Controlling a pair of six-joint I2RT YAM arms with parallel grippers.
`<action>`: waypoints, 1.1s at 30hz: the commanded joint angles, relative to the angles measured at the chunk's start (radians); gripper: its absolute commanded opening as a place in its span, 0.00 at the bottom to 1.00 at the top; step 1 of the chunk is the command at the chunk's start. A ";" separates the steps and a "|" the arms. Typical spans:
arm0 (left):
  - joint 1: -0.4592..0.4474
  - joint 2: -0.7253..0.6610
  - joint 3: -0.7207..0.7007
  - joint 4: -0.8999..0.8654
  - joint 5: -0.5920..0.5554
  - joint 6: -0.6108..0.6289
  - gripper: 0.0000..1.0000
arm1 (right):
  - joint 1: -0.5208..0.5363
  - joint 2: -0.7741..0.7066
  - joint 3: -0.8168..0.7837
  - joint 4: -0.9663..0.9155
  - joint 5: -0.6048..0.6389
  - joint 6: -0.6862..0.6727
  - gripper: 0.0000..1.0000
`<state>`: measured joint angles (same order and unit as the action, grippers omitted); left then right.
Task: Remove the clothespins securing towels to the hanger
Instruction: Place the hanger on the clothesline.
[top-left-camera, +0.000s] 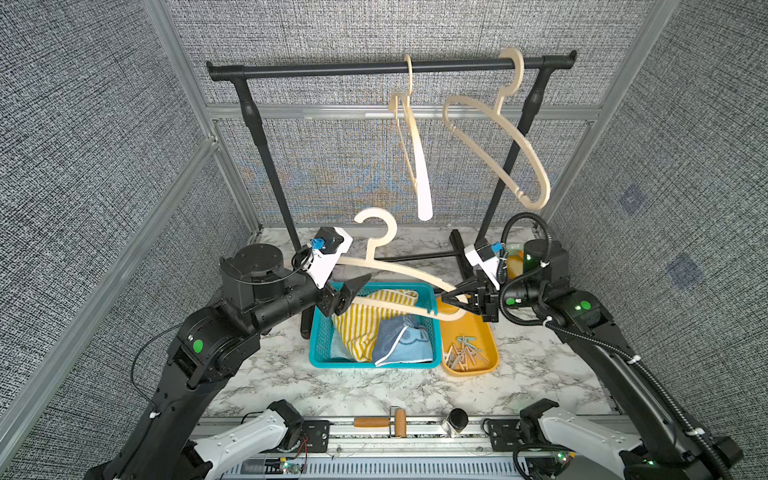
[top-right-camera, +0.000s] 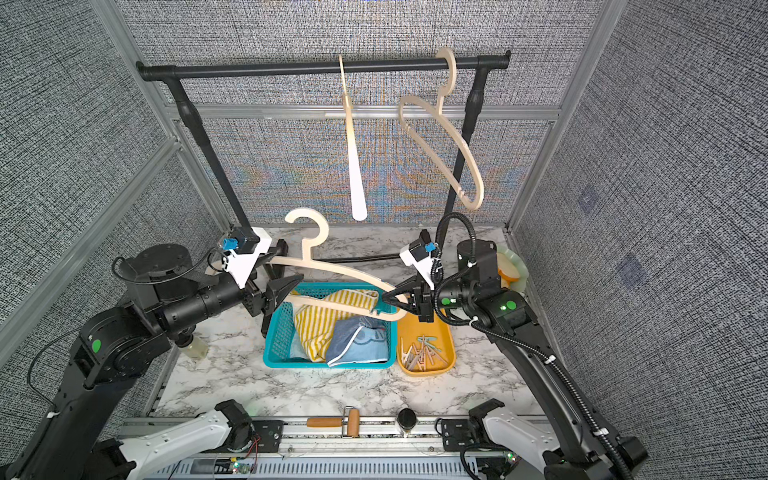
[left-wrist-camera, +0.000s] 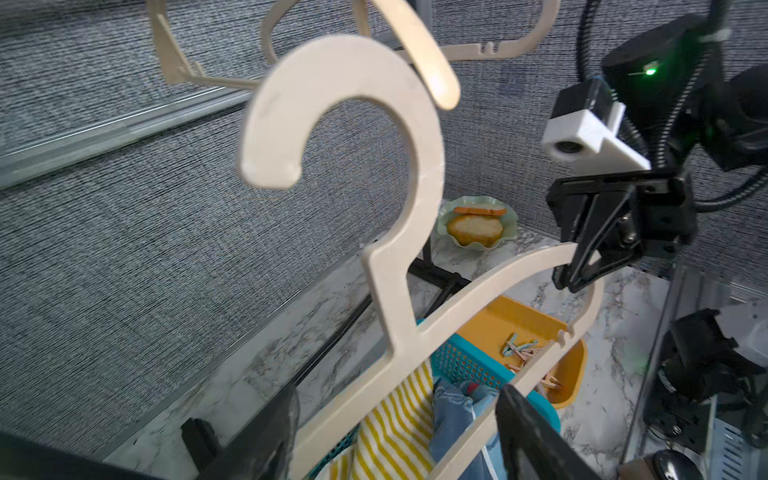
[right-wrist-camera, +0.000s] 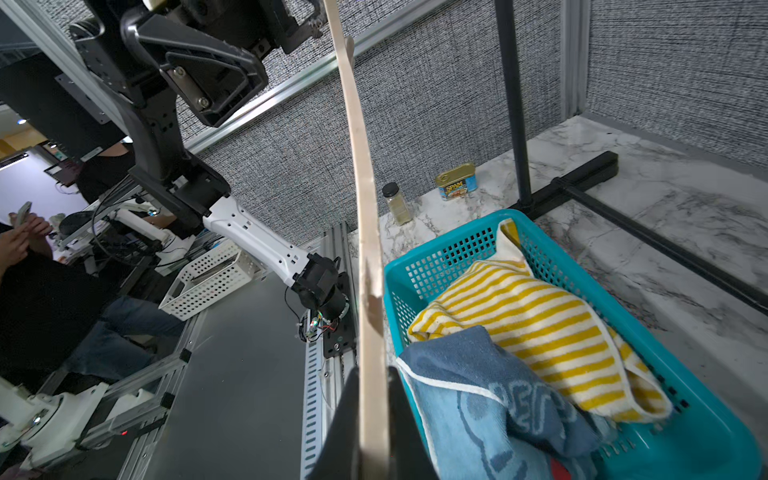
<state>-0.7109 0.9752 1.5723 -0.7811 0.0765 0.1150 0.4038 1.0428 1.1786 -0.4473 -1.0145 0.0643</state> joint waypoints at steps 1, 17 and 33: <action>0.000 0.004 0.017 0.013 -0.223 -0.076 0.75 | 0.002 -0.010 0.006 0.057 0.100 0.066 0.00; 0.000 0.008 0.018 -0.091 -0.435 -0.209 0.75 | 0.379 -0.078 -0.015 0.077 0.805 0.093 0.00; -0.001 0.029 0.036 -0.195 -0.465 -0.268 0.75 | 0.761 0.021 0.036 0.106 1.380 0.033 0.00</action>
<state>-0.7113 0.9951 1.6058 -0.9436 -0.3676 -0.1337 1.1553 1.0523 1.2053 -0.4038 0.2466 0.1017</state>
